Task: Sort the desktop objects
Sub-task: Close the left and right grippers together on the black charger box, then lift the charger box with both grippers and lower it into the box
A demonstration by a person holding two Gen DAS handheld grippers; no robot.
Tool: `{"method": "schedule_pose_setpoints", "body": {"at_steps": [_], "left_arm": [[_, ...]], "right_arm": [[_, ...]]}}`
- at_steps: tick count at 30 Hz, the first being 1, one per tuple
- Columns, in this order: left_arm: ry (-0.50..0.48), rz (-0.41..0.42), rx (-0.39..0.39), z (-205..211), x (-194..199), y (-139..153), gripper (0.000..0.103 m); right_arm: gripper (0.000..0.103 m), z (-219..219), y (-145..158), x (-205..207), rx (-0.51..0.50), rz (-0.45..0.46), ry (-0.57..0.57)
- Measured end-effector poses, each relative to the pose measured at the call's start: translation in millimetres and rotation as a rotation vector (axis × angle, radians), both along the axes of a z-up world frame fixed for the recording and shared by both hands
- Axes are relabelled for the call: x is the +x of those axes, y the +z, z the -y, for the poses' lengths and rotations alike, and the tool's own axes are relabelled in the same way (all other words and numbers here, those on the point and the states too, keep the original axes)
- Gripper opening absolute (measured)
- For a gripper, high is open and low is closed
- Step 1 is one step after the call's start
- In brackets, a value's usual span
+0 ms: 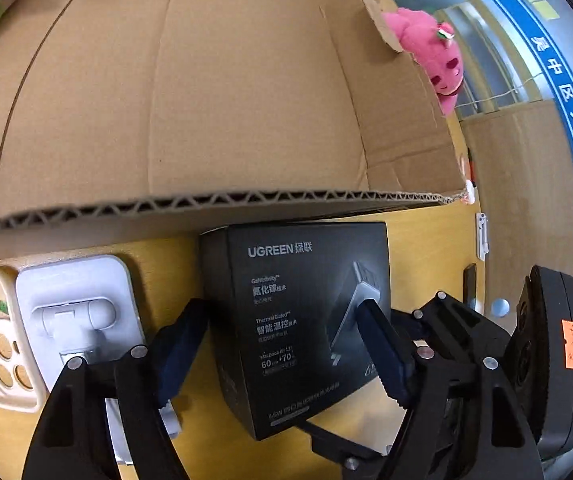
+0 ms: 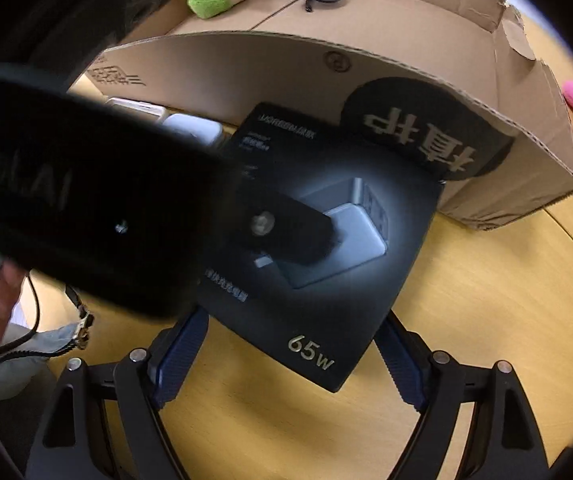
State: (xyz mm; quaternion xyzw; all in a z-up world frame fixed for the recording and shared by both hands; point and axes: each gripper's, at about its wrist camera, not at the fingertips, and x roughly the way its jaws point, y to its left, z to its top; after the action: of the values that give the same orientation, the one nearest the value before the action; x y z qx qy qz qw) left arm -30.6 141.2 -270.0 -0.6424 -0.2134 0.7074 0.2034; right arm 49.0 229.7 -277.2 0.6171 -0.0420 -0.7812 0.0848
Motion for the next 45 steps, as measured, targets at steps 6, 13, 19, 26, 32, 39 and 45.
{"method": "schedule_pose_setpoints", "body": {"at_steps": [6, 13, 19, 26, 32, 39, 45], "left_arm": [[0.021, 0.007, 0.024, 7, 5, -2, 0.076], [-0.033, -0.023, -0.009, 7, 4, -2, 0.076], [0.010, -0.032, -0.024, 19, 15, 15, 0.073], [0.063, -0.147, -0.046, 36, 35, 80, 0.073], [0.098, -0.302, -0.073, 49, 42, 154, 0.073], [0.115, -0.470, -0.100, 49, 33, 231, 0.073], [0.140, -0.542, -0.094, 66, 34, 275, 0.073]], "right_arm": [[0.085, -6, -3, 12, 0.047, -0.011, 0.025], [0.082, -1, 1, -4, 0.045, -0.043, 0.054], [0.073, 5, 19, 0, 0.057, -0.055, 0.058], [0.073, 9, 77, 4, 0.044, -0.169, 0.029], [0.073, 18, 142, 3, 0.068, -0.311, 0.007], [0.073, 31, 205, 1, 0.106, -0.456, -0.010], [0.073, 40, 253, 9, 0.137, -0.546, -0.005]]}}
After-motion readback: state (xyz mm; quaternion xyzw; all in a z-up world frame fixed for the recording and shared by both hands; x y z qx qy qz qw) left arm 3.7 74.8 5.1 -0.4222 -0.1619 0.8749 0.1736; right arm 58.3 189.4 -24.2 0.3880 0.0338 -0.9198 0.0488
